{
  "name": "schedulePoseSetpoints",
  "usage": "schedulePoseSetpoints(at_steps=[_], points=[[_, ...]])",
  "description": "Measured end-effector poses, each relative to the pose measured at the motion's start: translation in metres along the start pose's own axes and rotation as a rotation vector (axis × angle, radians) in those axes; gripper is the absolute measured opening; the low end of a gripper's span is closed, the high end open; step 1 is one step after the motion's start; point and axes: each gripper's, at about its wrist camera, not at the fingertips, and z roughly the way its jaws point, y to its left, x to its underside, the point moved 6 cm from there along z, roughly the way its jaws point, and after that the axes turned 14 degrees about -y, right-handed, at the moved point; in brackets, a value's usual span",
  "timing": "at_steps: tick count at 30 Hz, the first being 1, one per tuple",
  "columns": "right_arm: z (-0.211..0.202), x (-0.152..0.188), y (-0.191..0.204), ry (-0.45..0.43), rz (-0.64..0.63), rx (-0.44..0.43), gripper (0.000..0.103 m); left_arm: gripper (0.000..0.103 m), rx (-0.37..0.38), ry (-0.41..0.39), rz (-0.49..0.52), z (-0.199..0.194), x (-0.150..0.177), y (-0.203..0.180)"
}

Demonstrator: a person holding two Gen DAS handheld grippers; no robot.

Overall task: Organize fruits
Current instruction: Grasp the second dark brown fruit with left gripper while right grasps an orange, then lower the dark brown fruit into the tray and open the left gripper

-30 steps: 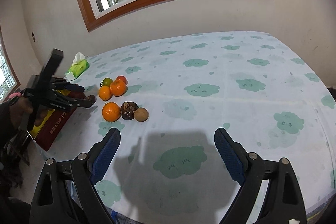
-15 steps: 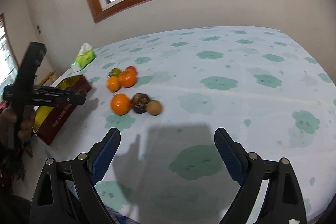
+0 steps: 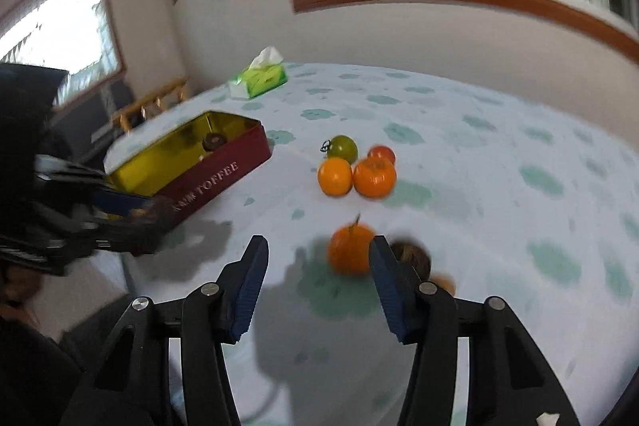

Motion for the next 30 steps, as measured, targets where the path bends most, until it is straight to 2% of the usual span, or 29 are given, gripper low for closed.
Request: schedulePoseSetpoints(at_steps=[6,9,11,12,13,17,20,23,30], points=[[0.044,0.001,-0.003,0.161,-0.214,-0.042,0.05,0.036,0.004,-0.028,-0.02,-0.014,-0.003,0.007],[0.061,0.011,-0.004,0.243,-0.255,-0.081,0.049,0.036,0.002,-0.031,-0.022,-0.015,-0.004,0.008],[0.066,0.016,-0.004,0.271,-0.283,-0.08,0.044,0.036,0.002,-0.031,-0.025,-0.015,-0.004,0.01],[0.069,0.017,-0.006,0.282,-0.3,-0.063,0.037,0.036,-0.001,-0.032,-0.028,-0.015,-0.004,0.011],[0.069,0.015,-0.008,0.291,-0.291,-0.057,0.035,0.036,-0.005,-0.033,-0.032,-0.015,-0.004,0.013],[0.058,0.01,0.002,0.256,-0.249,-0.055,0.035,0.036,-0.014,-0.047,-0.06,-0.02,-0.003,0.022],[0.046,0.004,0.025,0.166,-0.163,-0.091,0.035,0.036,-0.029,-0.059,-0.086,-0.022,-0.003,0.031],[0.048,0.008,0.043,0.114,-0.118,-0.054,0.035,0.036,-0.048,-0.063,-0.105,-0.025,-0.003,0.04],[0.065,0.016,0.052,0.103,-0.011,0.0,0.035,0.036,-0.124,-0.123,-0.11,-0.043,-0.008,0.064]])
